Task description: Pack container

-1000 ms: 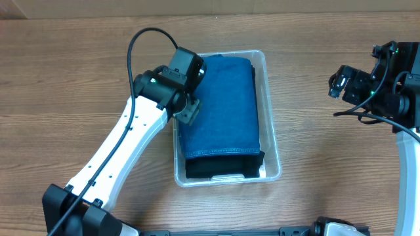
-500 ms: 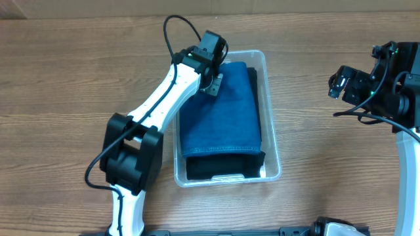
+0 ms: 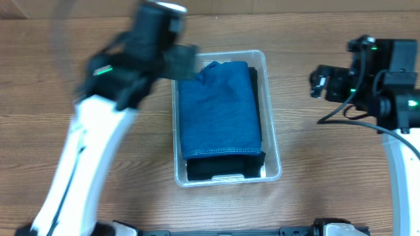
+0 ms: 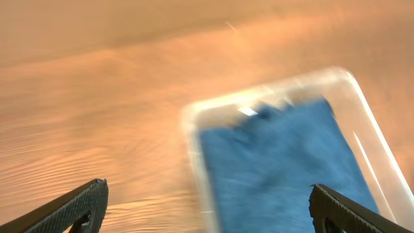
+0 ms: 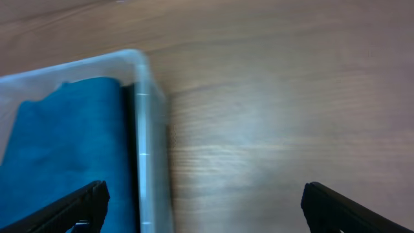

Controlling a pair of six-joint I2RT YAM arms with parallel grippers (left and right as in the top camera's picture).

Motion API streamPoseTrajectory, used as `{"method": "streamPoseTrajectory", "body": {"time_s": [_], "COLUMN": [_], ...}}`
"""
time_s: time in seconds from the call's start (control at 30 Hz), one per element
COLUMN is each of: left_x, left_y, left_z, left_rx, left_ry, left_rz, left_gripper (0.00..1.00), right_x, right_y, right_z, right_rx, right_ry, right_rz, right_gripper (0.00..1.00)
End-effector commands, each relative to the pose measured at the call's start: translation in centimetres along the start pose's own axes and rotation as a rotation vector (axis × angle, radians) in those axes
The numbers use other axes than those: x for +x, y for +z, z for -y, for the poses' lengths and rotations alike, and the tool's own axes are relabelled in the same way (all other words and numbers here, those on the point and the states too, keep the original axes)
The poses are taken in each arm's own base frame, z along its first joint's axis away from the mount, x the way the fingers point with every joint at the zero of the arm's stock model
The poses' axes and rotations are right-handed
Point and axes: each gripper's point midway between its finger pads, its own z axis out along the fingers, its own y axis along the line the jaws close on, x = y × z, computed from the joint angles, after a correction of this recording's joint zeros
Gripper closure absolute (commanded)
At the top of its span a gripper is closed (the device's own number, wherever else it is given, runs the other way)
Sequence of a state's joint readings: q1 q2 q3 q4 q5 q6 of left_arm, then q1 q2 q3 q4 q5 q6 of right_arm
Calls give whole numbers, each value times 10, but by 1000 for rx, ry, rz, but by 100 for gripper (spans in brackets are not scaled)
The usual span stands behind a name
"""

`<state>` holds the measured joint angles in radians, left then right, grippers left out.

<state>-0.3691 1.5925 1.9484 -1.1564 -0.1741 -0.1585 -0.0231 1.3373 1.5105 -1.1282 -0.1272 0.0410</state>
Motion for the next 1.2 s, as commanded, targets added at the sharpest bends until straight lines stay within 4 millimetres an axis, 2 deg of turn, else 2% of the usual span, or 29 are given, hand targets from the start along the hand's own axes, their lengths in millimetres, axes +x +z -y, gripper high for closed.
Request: {"method": "streamPoseTrajectory", "body": {"time_s": [0.0, 0.07, 0.13, 0.23, 0.33, 0.4, 0.47, 0.5, 0.57, 0.67, 0.7, 0.73, 0.8, 0.9, 1.0, 1.17], "left_x": [13, 28, 36, 51, 56, 58, 71, 90, 120, 179, 190, 208, 223, 261, 262, 262], "left_y": [-10, -10, -10, -14, -33, -50, -68, -81, -93, -111, -113, -114, -111, -103, -102, -102], "left_z": [-101, -151, -185, -198, -191, -176, -164, -151, -140, -122, -119, -115, -111, -105, -105, -105], "left_rx": [-229, -313, -375, -380, -361, -294, -264, -227, -214, -200, -201, -200, -188, -190, -191, -191], "left_ry": [-294, -494, -559, -513, -463, -426, -404, -374, -353, -356, -358, -357, -387, -402, -403, -403], "left_rz": [-30, -56, -65, -131, -130, -83, -33, 8, 64, 181, 201, 228, 253, 106, 98, 98], "left_gripper": [0, 0, 0, 0, 0, 0, 0, 0, 0, 0, 0, 0, 0, 0, 0, 0], "right_x": [-5, -5, -24, -17, -14, -12, -6, 1, 16, 56, 70, 93, 113, 158, 175, 175], "right_y": [13, 32, 49, 50, 31, 4, -19, -35, -56, -83, -85, -83, -77, -61, -58, -58], "right_z": [-38, -54, -58, -66, -72, -75, -74, -71, -62, -50, -42, -34, -29, -17, -13, -13], "right_rx": [-74, -102, -104, -159, -197, -213, -212, -204, -176, -174, -157, -145, -140, -111, -99, -99], "right_ry": [-195, -238, -239, -228, -246, -253, -259, -264, -267, -242, -205, -195, -193, -177, -171, -171], "right_rz": [16, -4, 52, 22, 35, 81, 128, 177, 266, 402, 417, 425, 396, 199, 127, 127], "right_gripper": [0, 0, 0, 0, 0, 0, 0, 0, 0, 0, 0, 0, 0, 0, 0, 0]}}
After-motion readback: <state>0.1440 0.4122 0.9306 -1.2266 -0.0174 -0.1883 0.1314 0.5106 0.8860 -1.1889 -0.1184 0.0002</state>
